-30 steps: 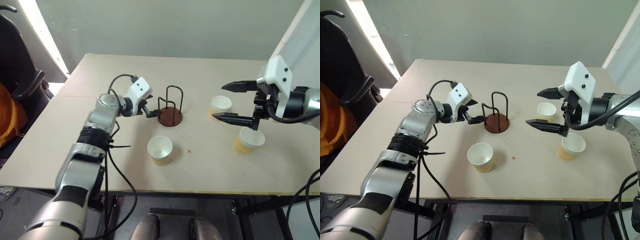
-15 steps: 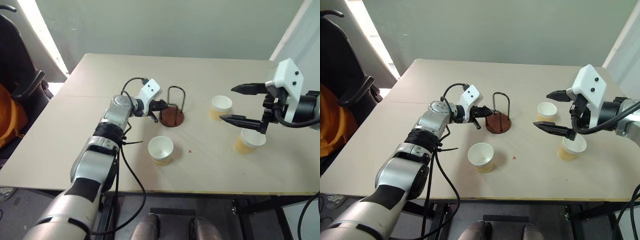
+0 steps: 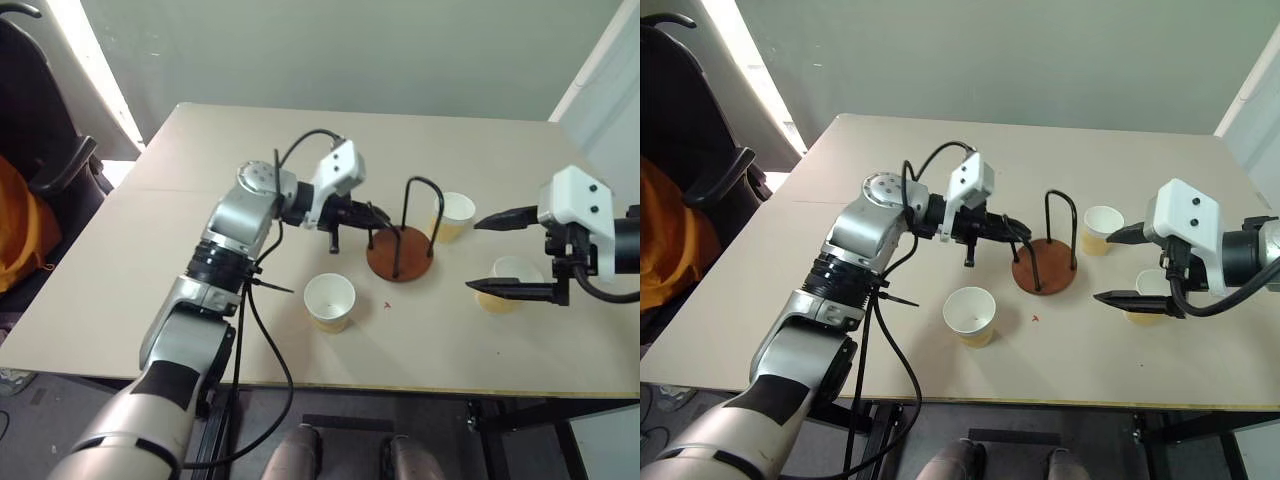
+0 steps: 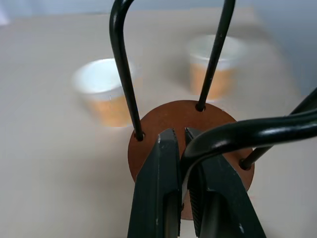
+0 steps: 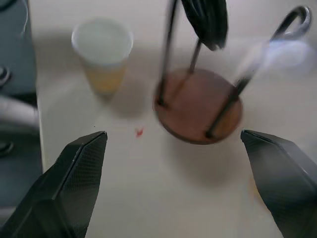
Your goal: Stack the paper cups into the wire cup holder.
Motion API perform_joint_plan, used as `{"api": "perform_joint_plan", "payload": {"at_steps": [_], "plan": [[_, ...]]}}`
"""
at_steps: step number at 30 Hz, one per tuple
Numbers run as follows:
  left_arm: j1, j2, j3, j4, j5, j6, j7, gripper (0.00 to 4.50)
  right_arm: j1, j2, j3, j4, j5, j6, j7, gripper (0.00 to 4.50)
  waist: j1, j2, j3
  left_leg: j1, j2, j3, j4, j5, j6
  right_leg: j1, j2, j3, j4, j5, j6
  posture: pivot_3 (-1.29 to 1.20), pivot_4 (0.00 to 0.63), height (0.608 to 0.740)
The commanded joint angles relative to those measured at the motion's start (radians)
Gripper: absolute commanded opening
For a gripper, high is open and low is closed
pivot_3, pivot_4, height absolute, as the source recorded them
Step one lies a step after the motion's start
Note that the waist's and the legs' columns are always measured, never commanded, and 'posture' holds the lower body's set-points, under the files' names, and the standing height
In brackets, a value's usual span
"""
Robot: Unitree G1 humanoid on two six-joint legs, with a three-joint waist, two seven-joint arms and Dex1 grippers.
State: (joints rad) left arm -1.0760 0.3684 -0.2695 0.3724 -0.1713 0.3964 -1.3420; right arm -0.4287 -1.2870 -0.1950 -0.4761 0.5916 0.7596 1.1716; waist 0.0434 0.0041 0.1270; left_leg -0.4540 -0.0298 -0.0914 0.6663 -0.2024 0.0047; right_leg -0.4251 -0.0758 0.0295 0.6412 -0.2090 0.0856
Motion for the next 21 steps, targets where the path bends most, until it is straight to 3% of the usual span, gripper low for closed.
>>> {"api": "perform_joint_plan", "payload": {"at_steps": [1,21], "plan": [[0.023,0.001,-0.044,-0.086,-0.025,-0.028,-0.083,0.03,0.021,-0.044,-0.021,0.026,-0.051,-0.054,0.024,4.50,0.000,0.000,0.000,0.000,0.000,0.000,0.000,0.000,0.000,0.000,0.000,0.000,0.000,0.000,0.000,0.00,0.150,0.740],[-0.129,-0.127,-0.116,0.353,0.088,-0.460,-0.243,0.03,0.120,-0.049,-0.108,-0.075,-0.011,0.010,0.012,4.50,0.003,0.000,0.000,0.000,-0.001,0.000,0.002,-0.002,0.005,0.002,-0.001,0.001,-0.002,0.003,0.005,0.00,0.150,0.740]]}}
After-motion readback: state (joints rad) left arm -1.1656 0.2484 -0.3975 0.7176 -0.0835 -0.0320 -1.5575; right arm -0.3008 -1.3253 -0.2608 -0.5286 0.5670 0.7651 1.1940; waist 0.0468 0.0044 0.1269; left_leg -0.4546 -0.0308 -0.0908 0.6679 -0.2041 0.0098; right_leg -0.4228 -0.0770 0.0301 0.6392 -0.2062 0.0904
